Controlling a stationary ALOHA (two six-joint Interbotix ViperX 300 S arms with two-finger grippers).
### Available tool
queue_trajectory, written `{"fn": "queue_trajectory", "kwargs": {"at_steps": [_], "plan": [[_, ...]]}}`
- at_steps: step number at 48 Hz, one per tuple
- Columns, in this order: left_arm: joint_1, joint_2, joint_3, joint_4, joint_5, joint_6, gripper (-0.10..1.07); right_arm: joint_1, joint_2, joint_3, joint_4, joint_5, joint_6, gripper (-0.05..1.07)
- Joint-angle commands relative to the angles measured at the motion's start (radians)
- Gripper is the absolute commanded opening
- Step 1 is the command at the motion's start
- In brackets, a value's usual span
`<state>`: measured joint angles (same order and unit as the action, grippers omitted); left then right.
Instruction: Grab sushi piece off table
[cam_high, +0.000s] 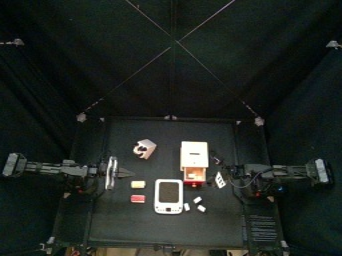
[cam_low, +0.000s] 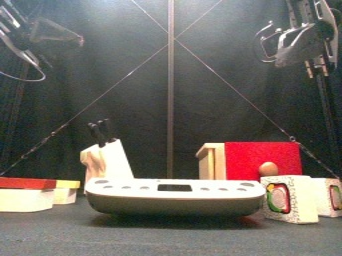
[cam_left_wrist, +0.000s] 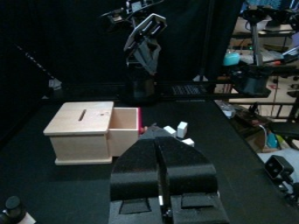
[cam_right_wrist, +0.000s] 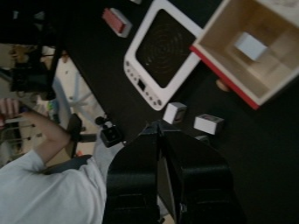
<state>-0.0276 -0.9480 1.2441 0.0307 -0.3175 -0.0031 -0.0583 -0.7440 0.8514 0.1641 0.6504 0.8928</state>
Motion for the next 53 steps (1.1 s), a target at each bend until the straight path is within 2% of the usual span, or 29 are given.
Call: {"fn": "queue_trajectory", "kwargs": {"at_steps": [1,7,11,21,32,40,53], "plan": [[-0.005,0.005,-0.011,-0.002,-0.009,-0.002,-0.03,0.014,0.000,-0.038,-0.124,0.086,0.124,0.08],[-0.005,0.005,-0.008,-0.003,-0.009,-0.002,-0.03,0.081,0.014,-0.040,-0.247,0.152,0.278,0.09],[-0.005,0.005,-0.008,-0.006,-0.009,-0.002,-0.03,0.158,0.031,-0.041,-0.304,0.198,0.385,0.09],[-0.005,0.005,-0.006,-0.009,-0.011,-0.002,-0.03,0.305,0.080,-0.075,-0.385,0.247,0.566,0.09],[-0.005,0.005,-0.003,-0.011,-0.009,-0.002,-0.03,0.425,0.161,-0.071,-0.420,0.250,0.678,0.09],[-0.005,0.005,0.000,-0.015,-0.009,-0.003,-0.03,0.468,0.202,-0.078,-0.463,0.250,0.709,0.09],[-0.005,0.005,0.008,-0.026,-0.011,-0.002,-0.03,0.485,0.215,-0.067,-0.454,0.233,0.706,0.13]]}}
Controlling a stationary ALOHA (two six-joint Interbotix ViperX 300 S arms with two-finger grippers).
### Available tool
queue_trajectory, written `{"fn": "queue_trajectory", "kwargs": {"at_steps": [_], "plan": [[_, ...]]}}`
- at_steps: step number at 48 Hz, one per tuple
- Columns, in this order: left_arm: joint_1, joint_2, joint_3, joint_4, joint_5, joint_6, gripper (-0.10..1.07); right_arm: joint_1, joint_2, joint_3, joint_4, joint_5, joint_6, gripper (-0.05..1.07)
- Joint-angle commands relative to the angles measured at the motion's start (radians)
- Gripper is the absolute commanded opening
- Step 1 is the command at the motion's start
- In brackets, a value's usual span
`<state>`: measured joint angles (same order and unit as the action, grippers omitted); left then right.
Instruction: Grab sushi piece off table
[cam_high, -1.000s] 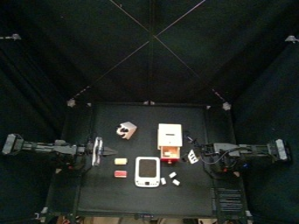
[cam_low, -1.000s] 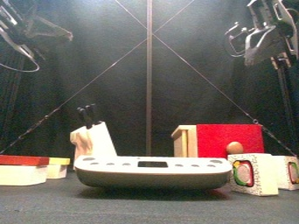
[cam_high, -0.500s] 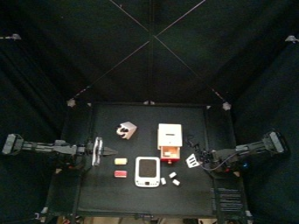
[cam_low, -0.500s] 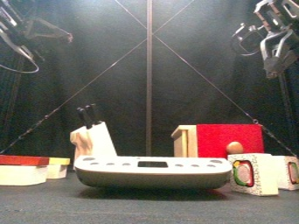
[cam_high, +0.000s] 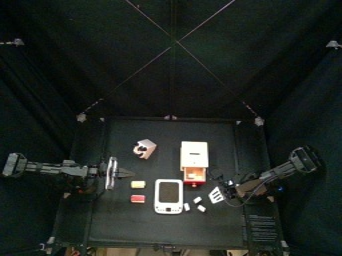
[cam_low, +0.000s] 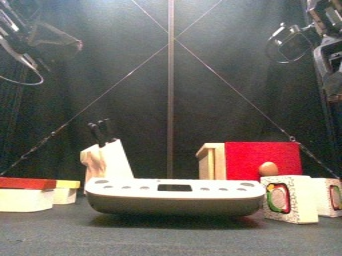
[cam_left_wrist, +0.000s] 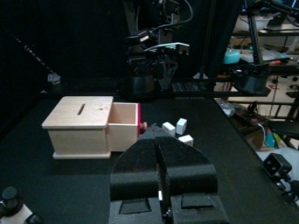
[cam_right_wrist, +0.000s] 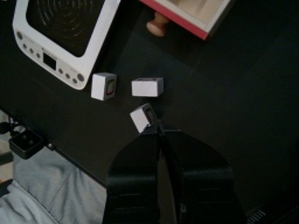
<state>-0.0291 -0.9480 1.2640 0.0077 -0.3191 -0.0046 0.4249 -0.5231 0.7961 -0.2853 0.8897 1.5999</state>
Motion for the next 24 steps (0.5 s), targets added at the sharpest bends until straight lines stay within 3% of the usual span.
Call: {"fn": "queue_trajectory", "kwargs": {"at_steps": [1,24], "plan": [[-0.003,0.005,-0.014,-0.003,-0.009,0.000,-0.03,0.002,-0.006,-0.009,-0.006,-0.006,0.000,0.14],[-0.003,0.005,-0.012,-0.003,-0.011,0.000,-0.03,-0.005,0.101,-0.009,-0.008,-0.041,-0.006,0.42]]}}
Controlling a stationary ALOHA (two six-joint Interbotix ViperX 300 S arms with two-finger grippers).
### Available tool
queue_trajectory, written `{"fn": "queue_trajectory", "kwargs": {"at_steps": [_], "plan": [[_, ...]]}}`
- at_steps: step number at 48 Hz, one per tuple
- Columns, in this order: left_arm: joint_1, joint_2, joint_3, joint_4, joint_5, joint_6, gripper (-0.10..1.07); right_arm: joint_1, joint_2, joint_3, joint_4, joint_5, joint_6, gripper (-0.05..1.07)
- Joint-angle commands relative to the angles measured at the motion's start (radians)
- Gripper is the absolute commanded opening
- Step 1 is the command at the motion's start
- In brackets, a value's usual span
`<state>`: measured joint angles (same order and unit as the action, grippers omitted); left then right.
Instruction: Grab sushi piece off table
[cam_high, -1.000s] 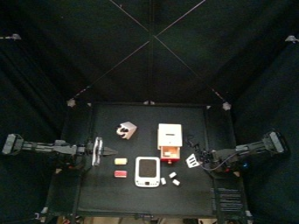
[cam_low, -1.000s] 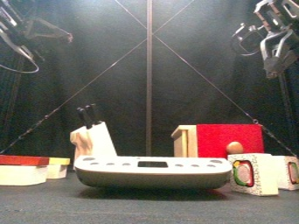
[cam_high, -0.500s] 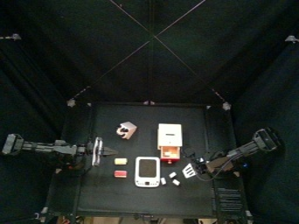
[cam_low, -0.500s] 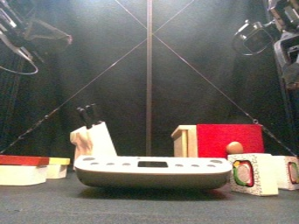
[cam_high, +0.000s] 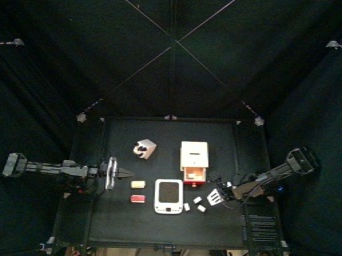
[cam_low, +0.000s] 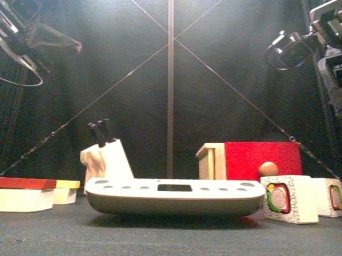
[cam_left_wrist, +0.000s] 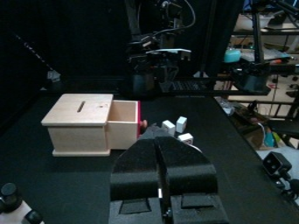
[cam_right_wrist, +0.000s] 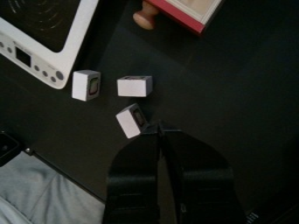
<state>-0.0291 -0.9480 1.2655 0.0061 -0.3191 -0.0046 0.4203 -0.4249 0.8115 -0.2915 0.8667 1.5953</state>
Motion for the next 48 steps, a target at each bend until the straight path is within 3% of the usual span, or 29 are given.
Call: {"fn": "queue_trajectory", "kwargs": {"at_steps": [1,21,37,48], "plan": [[-0.003,0.005,-0.014,0.000,-0.011,0.000,-0.03,0.000,0.008,-0.026,-0.003,-0.025,-0.002,0.44],[-0.003,0.005,-0.008,0.000,-0.011,0.000,-0.03,0.003,0.074,-0.031,-0.014,-0.095,0.005,0.70],[-0.003,0.005,-0.005,0.000,-0.011,0.000,-0.03,-0.005,0.179,-0.063,-0.038,-0.144,-0.002,0.90],[-0.003,0.005,-0.003,-0.002,-0.011,0.000,-0.03,-0.018,0.262,-0.084,-0.072,-0.143,-0.002,0.93]]}}
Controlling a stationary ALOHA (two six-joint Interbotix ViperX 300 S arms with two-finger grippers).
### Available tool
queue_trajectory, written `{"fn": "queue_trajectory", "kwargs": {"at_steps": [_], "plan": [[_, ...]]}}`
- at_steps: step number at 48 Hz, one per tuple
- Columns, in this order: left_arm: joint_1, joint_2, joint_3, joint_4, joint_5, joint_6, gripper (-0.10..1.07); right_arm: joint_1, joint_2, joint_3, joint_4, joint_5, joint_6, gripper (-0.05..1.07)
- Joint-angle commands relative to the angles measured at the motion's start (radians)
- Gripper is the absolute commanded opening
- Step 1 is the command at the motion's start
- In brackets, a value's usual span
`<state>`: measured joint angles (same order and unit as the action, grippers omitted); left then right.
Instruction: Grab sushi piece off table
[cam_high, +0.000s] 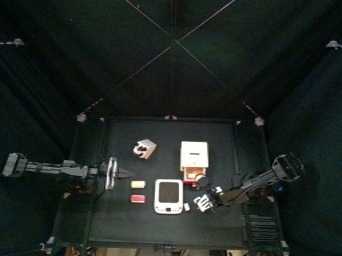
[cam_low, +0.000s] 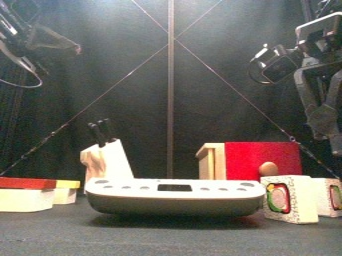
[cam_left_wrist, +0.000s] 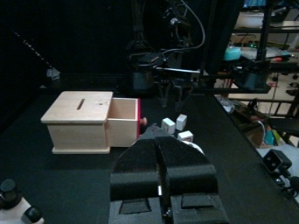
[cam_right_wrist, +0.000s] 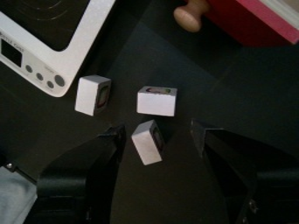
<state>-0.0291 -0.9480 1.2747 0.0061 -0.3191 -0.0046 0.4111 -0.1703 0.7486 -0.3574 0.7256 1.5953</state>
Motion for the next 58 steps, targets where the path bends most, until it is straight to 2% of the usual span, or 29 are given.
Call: {"fn": "queue_trajectory", "kwargs": {"at_steps": [1,33,58], "plan": [[-0.003,0.005,-0.012,-0.002,-0.011,0.000,-0.03,-0.011,0.014,-0.023,-0.005,-0.002,-0.002,0.93],[-0.003,0.005,-0.006,-0.002,-0.011,0.000,-0.03,-0.055,0.158,-0.049,-0.032,-0.074,-0.005,0.92],[-0.003,0.005,-0.003,0.000,-0.011,0.000,-0.03,-0.055,0.164,-0.054,0.003,-0.074,-0.003,0.91]]}}
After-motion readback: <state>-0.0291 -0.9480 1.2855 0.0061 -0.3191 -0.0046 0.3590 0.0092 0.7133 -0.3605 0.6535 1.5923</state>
